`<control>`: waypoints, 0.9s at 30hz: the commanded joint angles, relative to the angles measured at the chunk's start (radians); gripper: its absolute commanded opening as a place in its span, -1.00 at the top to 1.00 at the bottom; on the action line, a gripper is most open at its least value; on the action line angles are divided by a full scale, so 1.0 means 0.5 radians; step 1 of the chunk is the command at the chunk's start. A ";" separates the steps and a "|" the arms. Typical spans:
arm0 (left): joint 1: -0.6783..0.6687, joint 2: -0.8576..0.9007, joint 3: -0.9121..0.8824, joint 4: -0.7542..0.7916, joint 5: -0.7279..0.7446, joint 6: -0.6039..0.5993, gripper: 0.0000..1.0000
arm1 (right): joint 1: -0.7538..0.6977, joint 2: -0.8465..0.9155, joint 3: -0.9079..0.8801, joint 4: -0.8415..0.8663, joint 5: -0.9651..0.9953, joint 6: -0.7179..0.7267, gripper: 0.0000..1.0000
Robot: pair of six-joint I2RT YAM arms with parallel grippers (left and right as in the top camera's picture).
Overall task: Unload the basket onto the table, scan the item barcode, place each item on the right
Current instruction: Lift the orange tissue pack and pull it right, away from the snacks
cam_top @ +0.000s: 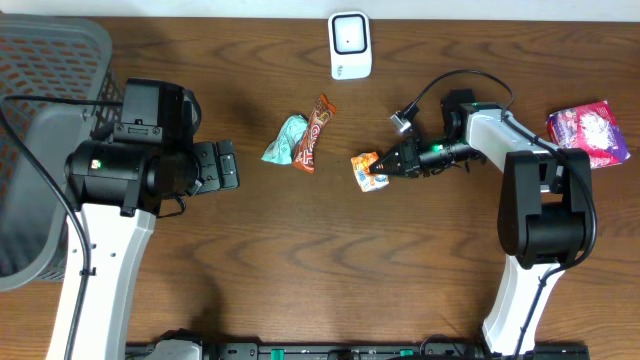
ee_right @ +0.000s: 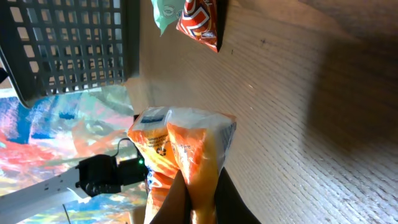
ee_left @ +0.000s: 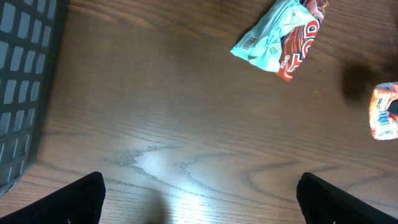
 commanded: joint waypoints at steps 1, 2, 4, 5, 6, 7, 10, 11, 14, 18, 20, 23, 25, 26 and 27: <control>0.011 0.006 0.010 -0.005 -0.017 -0.011 -0.96 | 0.020 0.013 -0.006 0.009 -0.015 -0.054 0.98; 0.011 0.006 0.010 -0.005 -0.017 -0.011 -0.96 | 0.023 0.013 -0.006 0.010 -0.016 -0.054 0.98; 0.011 0.006 0.010 -0.005 -0.017 -0.011 -0.96 | 0.030 0.013 -0.006 0.011 -0.011 -0.054 0.98; 0.011 0.006 0.010 -0.005 -0.017 -0.011 -0.96 | 0.034 0.013 -0.006 0.014 -0.009 -0.054 0.98; 0.011 0.006 0.010 -0.005 -0.017 -0.011 -0.96 | 0.037 0.013 -0.006 0.018 -0.004 -0.054 0.98; 0.011 0.006 0.010 -0.005 -0.017 -0.011 -0.95 | 0.043 0.013 -0.006 0.024 -0.002 -0.054 0.98; 0.011 0.006 0.010 -0.005 -0.017 -0.011 -0.96 | 0.073 0.013 -0.006 0.055 0.014 -0.054 0.98; 0.011 0.006 0.010 -0.005 -0.017 -0.011 -0.96 | 0.082 0.013 -0.006 0.064 0.022 -0.055 0.98; 0.011 0.006 0.010 -0.005 -0.017 -0.011 -0.95 | 0.117 0.013 -0.006 0.093 0.049 -0.055 0.98; 0.011 0.006 0.010 -0.005 -0.017 -0.011 -0.96 | 0.148 0.013 -0.006 0.122 0.057 -0.054 0.98; 0.011 0.006 0.010 -0.005 -0.017 -0.011 -0.95 | 0.160 0.013 -0.006 0.129 0.075 -0.054 0.98; 0.011 0.006 0.010 -0.005 -0.017 -0.011 -0.96 | 0.175 0.013 -0.006 0.130 0.106 -0.054 0.98; 0.011 0.006 0.010 -0.005 -0.017 -0.011 -0.95 | 0.179 0.013 -0.006 0.131 0.111 -0.054 0.98; 0.011 0.006 0.010 -0.005 -0.017 -0.011 -0.95 | 0.179 0.013 -0.006 0.131 0.111 -0.054 0.98; 0.011 0.006 0.010 -0.005 -0.017 -0.011 -0.95 | 0.179 0.013 -0.006 0.131 0.111 -0.054 0.98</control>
